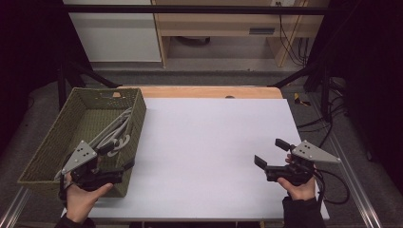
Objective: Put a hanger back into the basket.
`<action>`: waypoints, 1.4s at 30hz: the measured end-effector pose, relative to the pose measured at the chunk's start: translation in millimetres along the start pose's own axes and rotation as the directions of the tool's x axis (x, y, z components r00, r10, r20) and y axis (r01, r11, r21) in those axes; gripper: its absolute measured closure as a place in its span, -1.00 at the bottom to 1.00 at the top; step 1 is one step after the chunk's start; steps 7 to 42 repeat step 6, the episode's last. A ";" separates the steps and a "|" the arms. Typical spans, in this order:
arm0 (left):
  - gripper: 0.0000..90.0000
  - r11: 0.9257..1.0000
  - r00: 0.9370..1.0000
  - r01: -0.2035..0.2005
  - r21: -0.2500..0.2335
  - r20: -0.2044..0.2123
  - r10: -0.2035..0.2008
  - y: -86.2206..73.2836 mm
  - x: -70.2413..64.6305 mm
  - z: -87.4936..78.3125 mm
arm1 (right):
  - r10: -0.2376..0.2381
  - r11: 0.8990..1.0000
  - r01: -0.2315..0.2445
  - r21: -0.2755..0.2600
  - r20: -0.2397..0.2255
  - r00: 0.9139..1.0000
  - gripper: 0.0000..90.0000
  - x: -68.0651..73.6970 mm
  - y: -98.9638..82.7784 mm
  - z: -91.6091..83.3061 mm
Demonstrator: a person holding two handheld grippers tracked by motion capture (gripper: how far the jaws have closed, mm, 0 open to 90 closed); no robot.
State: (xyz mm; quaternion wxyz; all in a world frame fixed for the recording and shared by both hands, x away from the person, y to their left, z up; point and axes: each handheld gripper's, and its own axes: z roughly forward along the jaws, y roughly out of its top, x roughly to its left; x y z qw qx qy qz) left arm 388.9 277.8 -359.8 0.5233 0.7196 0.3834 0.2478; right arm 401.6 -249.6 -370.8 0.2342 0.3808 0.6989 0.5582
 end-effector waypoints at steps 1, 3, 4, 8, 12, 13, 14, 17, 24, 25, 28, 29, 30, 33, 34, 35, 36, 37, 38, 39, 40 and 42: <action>-0.73 1.000 1.000 -0.001 -0.002 0.007 0.001 -1.2 -0.8 0.8 | 0.000 1.000 0.000 0.001 -0.001 1.000 -0.94 -0.3 -0.1 -0.1; -0.75 1.000 1.000 -0.022 0.000 0.002 0.022 -3.4 -3.0 2.6 | 0.002 1.000 -0.002 0.002 0.003 1.000 -0.95 -0.6 -0.1 -0.6; -0.75 1.000 1.000 -0.030 -0.001 0.001 0.030 -4.3 -3.7 3.4 | 0.001 1.000 -0.001 0.001 0.006 1.000 -0.95 -1.1 0.0 -1.2; -0.77 1.000 1.000 -0.028 0.002 0.003 0.028 -5.3 -4.3 4.6 | 0.007 1.000 -0.007 -0.004 0.007 1.000 -0.95 -2.0 0.0 -2.4; -0.77 1.000 1.000 -0.028 0.002 0.003 0.028 -5.3 -4.3 4.6 | 0.007 1.000 -0.007 -0.004 0.007 1.000 -0.95 -2.0 0.0 -2.4; -0.77 1.000 1.000 -0.028 0.002 0.003 0.028 -5.3 -4.3 4.6 | 0.007 1.000 -0.007 -0.004 0.007 1.000 -0.95 -2.0 0.0 -2.4; -0.77 1.000 1.000 -0.028 0.002 0.003 0.028 -5.3 -4.3 4.6 | 0.007 1.000 -0.007 -0.004 0.007 1.000 -0.95 -2.0 0.0 -2.4; -0.77 1.000 1.000 -0.028 0.002 0.003 0.028 -5.3 -4.3 4.6 | 0.007 1.000 -0.007 -0.004 0.007 1.000 -0.95 -2.0 0.0 -2.4; -0.77 1.000 1.000 -0.028 0.002 0.003 0.028 -5.3 -4.3 4.6 | 0.007 1.000 -0.007 -0.004 0.007 1.000 -0.95 -2.0 0.0 -2.4; -0.77 1.000 1.000 -0.028 0.002 0.003 0.028 -5.3 -4.3 4.6 | 0.007 1.000 -0.007 -0.004 0.007 1.000 -0.95 -2.0 0.0 -2.4; -0.77 1.000 1.000 -0.028 0.002 0.003 0.028 -5.3 -4.3 4.6 | 0.007 1.000 -0.007 -0.004 0.007 1.000 -0.95 -2.0 0.0 -2.4; -0.77 1.000 1.000 -0.028 0.002 0.003 0.028 -5.3 -4.3 4.6 | 0.007 1.000 -0.007 -0.004 0.007 1.000 -0.95 -2.0 0.0 -2.4; -0.77 1.000 1.000 -0.028 0.002 0.003 0.028 -5.3 -4.3 4.6 | 0.007 1.000 -0.007 -0.004 0.007 1.000 -0.95 -2.0 0.0 -2.4; -0.77 1.000 1.000 -0.028 0.002 0.003 0.028 -5.3 -4.3 4.6 | 0.007 1.000 -0.007 -0.004 0.007 1.000 -0.95 -2.0 0.0 -2.4; -0.77 1.000 1.000 -0.028 0.002 0.003 0.028 -5.3 -4.3 4.6 | 0.007 1.000 -0.007 -0.004 0.007 1.000 -0.95 -2.0 0.0 -2.4; -0.77 1.000 1.000 -0.028 0.002 0.003 0.028 -5.3 -4.3 4.6 | 0.007 1.000 -0.007 -0.004 0.007 1.000 -0.95 -2.0 0.0 -2.4; -0.77 1.000 1.000 -0.028 0.002 0.003 0.028 -5.3 -4.3 4.6 | 0.007 1.000 -0.007 -0.004 0.007 1.000 -0.95 -2.0 0.0 -2.4; -0.77 1.000 1.000 -0.028 0.002 0.003 0.028 -5.3 -4.3 4.6 | 0.007 1.000 -0.007 -0.004 0.007 1.000 -0.95 -2.0 0.0 -2.4; -0.77 1.000 1.000 -0.028 0.002 0.003 0.028 -5.3 -4.3 4.6 | 0.007 1.000 -0.007 -0.004 0.007 1.000 -0.95 -2.0 0.0 -2.4; -0.77 1.000 1.000 -0.028 0.002 0.003 0.028 -5.3 -4.3 4.6 | 0.007 1.000 -0.007 -0.004 0.007 1.000 -0.95 -2.0 0.0 -2.4; -0.77 1.000 1.000 -0.028 0.002 0.003 0.028 -5.3 -4.3 4.6 | 0.007 1.000 -0.007 -0.004 0.007 1.000 -0.95 -2.0 0.0 -2.4; -0.77 1.000 1.000 -0.028 0.002 0.003 0.028 -5.3 -4.3 4.6 | 0.007 1.000 -0.007 -0.004 0.007 1.000 -0.95 -2.0 0.0 -2.4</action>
